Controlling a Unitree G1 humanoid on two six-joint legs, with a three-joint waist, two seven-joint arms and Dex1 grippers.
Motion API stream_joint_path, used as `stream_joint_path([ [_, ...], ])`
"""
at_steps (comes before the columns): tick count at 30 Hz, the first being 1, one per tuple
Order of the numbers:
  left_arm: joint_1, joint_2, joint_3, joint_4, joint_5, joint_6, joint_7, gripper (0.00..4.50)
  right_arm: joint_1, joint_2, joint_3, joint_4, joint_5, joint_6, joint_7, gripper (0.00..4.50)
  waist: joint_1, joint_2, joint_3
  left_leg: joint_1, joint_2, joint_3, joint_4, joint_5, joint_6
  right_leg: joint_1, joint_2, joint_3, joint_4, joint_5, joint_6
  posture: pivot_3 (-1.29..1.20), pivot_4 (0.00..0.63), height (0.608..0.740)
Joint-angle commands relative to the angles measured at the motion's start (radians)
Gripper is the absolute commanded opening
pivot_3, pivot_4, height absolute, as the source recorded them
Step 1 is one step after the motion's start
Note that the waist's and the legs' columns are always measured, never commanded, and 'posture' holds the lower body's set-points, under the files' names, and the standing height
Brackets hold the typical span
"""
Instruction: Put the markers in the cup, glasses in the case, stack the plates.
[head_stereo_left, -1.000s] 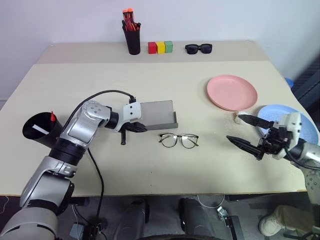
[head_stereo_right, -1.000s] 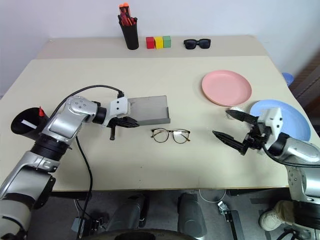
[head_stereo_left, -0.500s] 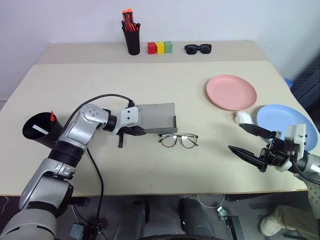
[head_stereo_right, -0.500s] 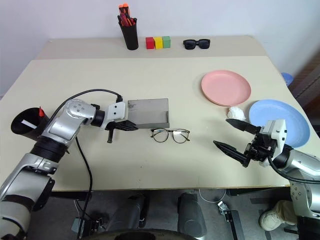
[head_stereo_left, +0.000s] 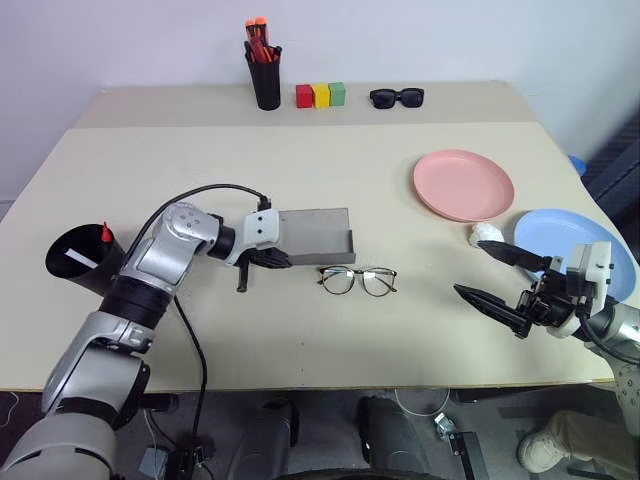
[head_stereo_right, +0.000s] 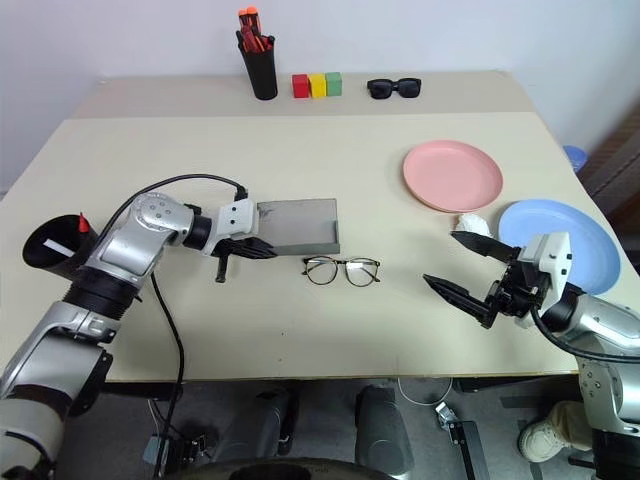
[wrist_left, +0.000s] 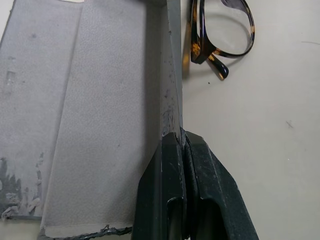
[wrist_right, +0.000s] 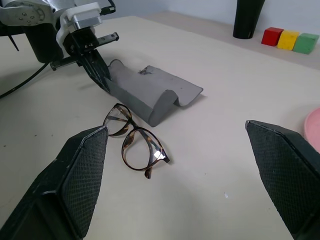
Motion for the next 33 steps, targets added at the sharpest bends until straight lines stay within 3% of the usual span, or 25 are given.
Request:
stream_joint_path([
  [1,-0.054,-0.029,-0.009,0.022,0.017,-0.027,-0.004,0.07,-0.012,0.002,-0.002,-0.04,0.019,0.001,-0.009,4.5,0.001,0.0,0.0,0.0,0.0,0.0,0.0,0.0,0.0,0.0,0.0,0.0,0.0,0.0,0.0,0.0,0.15,0.74],
  [11,-0.081,-0.101,-0.031,-0.006,0.014,0.008,-0.034,0.07,-0.004,0.003,0.005,-0.071,0.021,0.013,-0.03,4.5,-0.002,0.0,0.0,0.0,0.0,0.0,0.001,0.0,0.0,0.0,0.0,0.0,0.0,0.0,0.0,0.0,0.15,0.74],
  [19,-0.045,-0.097,-0.014,-0.08,0.013,0.099,-0.003,0.07,0.007,0.002,0.005,-0.09,0.021,0.022,-0.043,4.5,-0.001,0.0,0.0,0.0,0.0,0.0,0.001,0.0,0.001,0.0,0.0,0.0,0.001,0.0,0.0,0.0,0.15,0.74],
  [33,-0.077,-0.113,-0.02,0.013,0.052,0.098,0.1,0.07,-0.031,0.0,0.027,-0.017,0.003,-0.007,-0.005,4.5,0.0,0.0,0.0,0.0,0.0,0.0,0.004,0.0,0.001,0.0,0.0,0.0,0.004,0.0,0.0,0.0,0.15,0.74],
])
